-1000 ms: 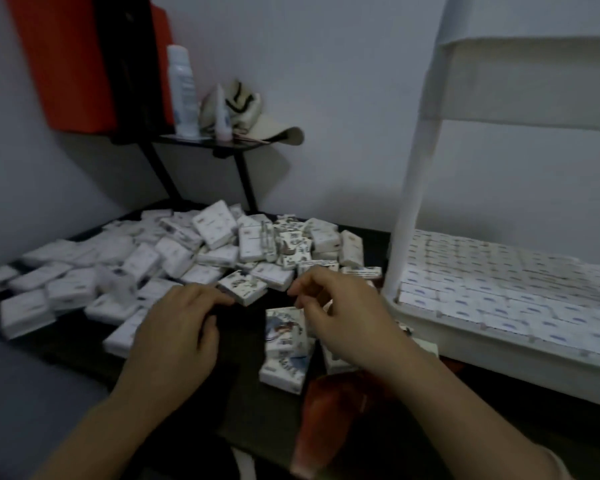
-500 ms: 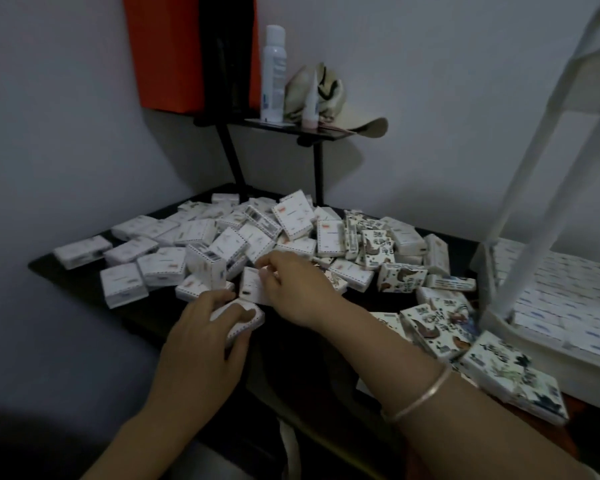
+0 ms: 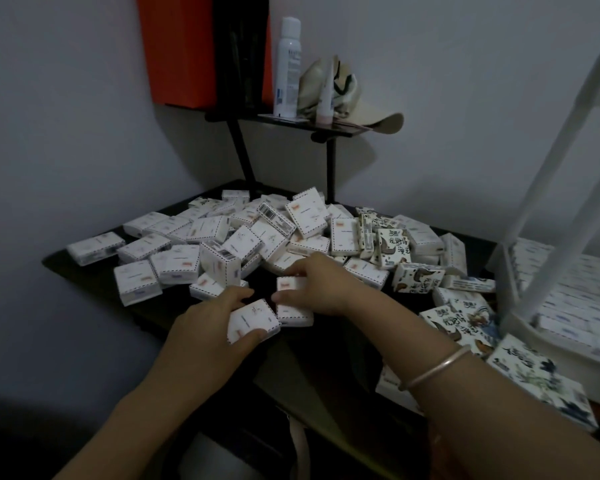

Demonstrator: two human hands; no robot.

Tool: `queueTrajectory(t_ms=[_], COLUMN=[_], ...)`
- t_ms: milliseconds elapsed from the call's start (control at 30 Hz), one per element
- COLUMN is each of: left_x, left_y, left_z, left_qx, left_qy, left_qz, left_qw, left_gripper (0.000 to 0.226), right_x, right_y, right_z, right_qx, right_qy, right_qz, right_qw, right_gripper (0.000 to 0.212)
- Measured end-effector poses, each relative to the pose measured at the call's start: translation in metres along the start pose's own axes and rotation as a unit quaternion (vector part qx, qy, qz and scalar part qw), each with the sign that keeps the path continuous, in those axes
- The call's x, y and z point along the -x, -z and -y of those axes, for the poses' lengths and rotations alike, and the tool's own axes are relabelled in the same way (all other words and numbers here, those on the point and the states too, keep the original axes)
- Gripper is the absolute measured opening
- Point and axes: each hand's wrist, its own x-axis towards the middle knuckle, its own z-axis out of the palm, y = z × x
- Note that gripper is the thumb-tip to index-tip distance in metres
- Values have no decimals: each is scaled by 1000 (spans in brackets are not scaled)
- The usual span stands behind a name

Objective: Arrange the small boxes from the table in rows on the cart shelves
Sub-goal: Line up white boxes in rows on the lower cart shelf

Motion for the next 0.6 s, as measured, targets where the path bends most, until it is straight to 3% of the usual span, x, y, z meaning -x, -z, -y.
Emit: queueTrajectory(t_ms=[200,433,500,600], left_x=[-3,-15,-17,-16], left_y=[-6,-7,-13,-32], left_z=[-14,-89,-119,-164], left_qx=[58,277,325,350], left_qy=[-23,1,-20,-74], left_qz=[19,76,117,188], left_qw=[998,958,938,915], left_gripper=[67,42,29,28], right_x=[31,116,149,200], right_y=[20,96,115,135], right_z=[3,-27,-46,-75], right_qx=[-32,-132,-140,-155], right_qy=[12,4,3,-34], right_qz=[-81,-209,-241,-275], right_qw=[996,969,960,948], right_gripper=[50,40,33,29])
